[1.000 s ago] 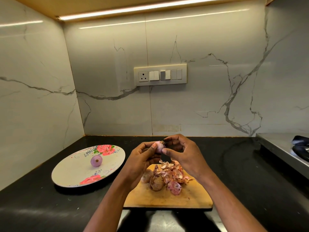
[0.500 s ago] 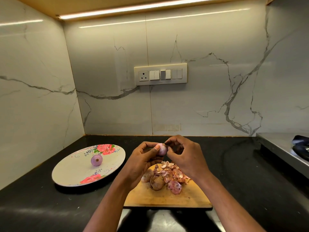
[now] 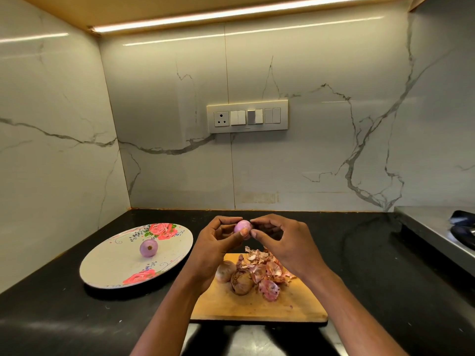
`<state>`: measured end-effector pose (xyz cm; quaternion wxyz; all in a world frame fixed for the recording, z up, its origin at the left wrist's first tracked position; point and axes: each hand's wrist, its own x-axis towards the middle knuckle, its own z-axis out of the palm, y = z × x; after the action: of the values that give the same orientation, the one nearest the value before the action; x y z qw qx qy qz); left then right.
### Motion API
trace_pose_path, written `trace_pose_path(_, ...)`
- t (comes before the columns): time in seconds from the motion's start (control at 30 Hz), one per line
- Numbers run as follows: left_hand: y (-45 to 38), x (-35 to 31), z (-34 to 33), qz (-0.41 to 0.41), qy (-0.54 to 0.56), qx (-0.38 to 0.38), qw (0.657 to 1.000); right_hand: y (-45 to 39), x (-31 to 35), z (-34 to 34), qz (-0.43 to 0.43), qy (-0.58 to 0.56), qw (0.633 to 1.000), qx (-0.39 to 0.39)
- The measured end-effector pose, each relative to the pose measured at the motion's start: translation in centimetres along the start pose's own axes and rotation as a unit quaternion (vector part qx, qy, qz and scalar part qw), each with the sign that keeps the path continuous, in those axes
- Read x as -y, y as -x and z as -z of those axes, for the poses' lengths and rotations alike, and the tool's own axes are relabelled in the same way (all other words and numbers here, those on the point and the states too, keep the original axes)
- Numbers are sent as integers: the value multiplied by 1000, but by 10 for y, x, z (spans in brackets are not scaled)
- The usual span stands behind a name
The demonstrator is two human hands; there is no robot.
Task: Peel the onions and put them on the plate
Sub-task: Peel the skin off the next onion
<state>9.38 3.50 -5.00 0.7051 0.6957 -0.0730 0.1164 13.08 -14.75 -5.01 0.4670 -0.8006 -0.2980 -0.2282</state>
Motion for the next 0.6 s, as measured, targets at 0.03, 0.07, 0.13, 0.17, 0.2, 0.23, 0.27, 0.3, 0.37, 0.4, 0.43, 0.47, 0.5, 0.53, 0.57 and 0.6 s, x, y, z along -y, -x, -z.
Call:
trace_pose_path(0.03,0,0,1,-2,-7,-3,1000,1,0,0,6,5,1000,-2)
trace_pose_path(0.07,0,0,1,-5,-14,-7,1000,1,-1,-1,11,8,1000,-4)
trace_pose_path(0.13,1,-1,1,-15,-30,-10,999,1,-2,-1,15,8,1000,-11)
trace_pose_path(0.17,1,-1,1,-20,-35,-11,999,2,-2,-1,14,7,1000,-17)
trace_pose_path(0.2,2,-1,0,-23,-39,-12,999,2,-3,-1,12,6,1000,-22)
trace_pose_path(0.23,2,-1,-1,-26,-41,-13,999,2,-3,-1,10,6,1000,-24)
trace_pose_path(0.27,1,-1,-1,-28,-43,-15,999,2,-3,-2,10,6,1000,-25)
trace_pose_path(0.3,1,-1,-1,-29,-46,-15,998,3,-3,-3,10,6,1000,-26)
trace_pose_path(0.37,1,0,-2,-31,-52,-13,998,3,-4,-4,7,0,999,-33)
trace_pose_path(0.4,1,0,-2,-31,-53,-11,998,2,-4,-5,3,-3,999,-38)
trace_pose_path(0.43,1,0,-3,-32,-52,-10,998,2,-3,-5,-1,-5,999,-44)
trace_pose_path(0.47,1,0,-3,-33,-51,-9,998,2,-3,-5,-6,-7,999,-52)
trace_pose_path(0.5,1,0,-3,-35,-52,-7,998,1,-3,-5,-11,-12,998,-61)
trace_pose_path(0.53,2,0,-4,-37,-54,-6,998,0,-4,-5,-17,-19,997,-69)
trace_pose_path(0.57,2,0,-4,-38,-55,-4,998,0,-5,-4,-26,-27,997,-74)
trace_pose_path(0.6,2,0,-4,-38,-56,-2,998,-1,-5,-3,-37,-38,996,-73)
